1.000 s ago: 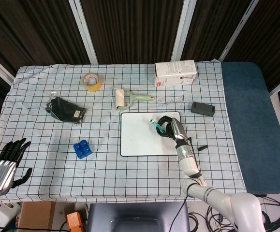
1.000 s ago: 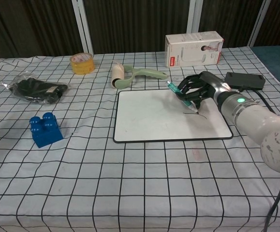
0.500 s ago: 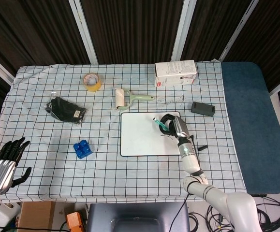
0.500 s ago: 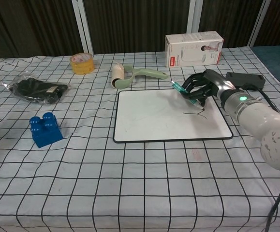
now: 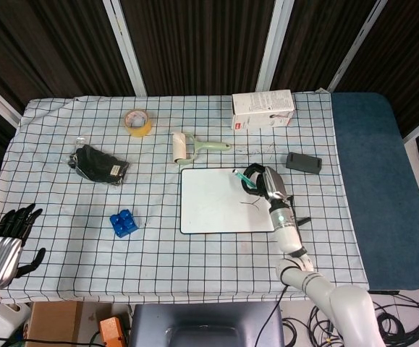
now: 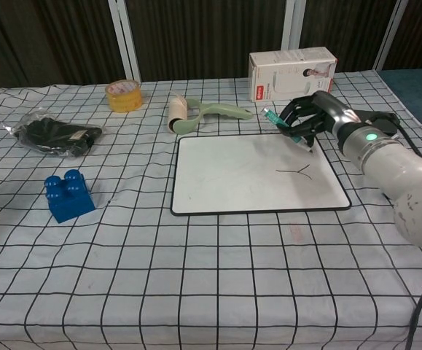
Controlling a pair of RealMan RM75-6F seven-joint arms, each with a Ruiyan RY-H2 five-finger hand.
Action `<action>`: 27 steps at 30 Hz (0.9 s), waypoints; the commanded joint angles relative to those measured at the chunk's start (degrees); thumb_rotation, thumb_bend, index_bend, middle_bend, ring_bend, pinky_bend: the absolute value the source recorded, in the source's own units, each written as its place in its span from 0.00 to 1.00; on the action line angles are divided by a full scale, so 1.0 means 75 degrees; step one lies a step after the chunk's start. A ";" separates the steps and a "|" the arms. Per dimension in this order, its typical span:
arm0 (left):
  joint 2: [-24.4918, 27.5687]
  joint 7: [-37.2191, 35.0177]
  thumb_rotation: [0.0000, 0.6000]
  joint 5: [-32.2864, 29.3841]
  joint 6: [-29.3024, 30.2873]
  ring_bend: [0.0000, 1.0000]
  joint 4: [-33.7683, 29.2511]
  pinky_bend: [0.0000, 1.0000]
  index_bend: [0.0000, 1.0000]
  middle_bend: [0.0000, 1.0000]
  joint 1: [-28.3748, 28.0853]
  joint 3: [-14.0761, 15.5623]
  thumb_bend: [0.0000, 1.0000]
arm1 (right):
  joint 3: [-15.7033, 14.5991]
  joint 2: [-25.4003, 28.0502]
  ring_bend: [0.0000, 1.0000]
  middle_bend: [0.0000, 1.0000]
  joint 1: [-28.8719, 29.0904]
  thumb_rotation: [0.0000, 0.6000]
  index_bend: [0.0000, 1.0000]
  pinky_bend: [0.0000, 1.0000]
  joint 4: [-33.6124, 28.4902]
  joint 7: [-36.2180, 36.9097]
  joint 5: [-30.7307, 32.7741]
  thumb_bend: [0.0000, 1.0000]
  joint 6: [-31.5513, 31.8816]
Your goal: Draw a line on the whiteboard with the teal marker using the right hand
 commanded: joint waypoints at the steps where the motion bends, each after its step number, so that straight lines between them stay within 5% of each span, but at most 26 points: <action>1: -0.0013 0.0037 1.00 0.0016 -0.0010 0.00 -0.0001 0.00 0.00 0.00 -0.0007 0.0010 0.40 | -0.0172 0.0511 0.77 0.81 -0.0227 1.00 1.00 0.73 -0.0470 0.0017 -0.0291 0.44 0.0482; 13: -0.0051 0.0170 1.00 0.0109 0.0082 0.00 -0.0071 0.00 0.00 0.00 0.0037 0.0056 0.40 | -0.1975 0.3405 0.77 0.81 -0.1884 1.00 1.00 0.73 -0.3107 -0.2447 -0.1737 0.44 0.1970; 20: -0.0070 0.0220 1.00 0.0100 0.0026 0.00 -0.0093 0.00 0.00 0.00 0.0008 0.0052 0.40 | -0.2554 0.3583 0.69 0.79 -0.2214 1.00 0.92 0.70 -0.2471 -0.3270 -0.1901 0.44 0.1676; 27: -0.0073 0.0216 1.00 0.0035 -0.0061 0.00 -0.0091 0.00 0.00 0.00 -0.0030 0.0032 0.40 | -0.2731 0.3242 0.50 0.62 -0.2210 1.00 0.70 0.60 -0.1790 -0.3453 -0.1876 0.43 0.1152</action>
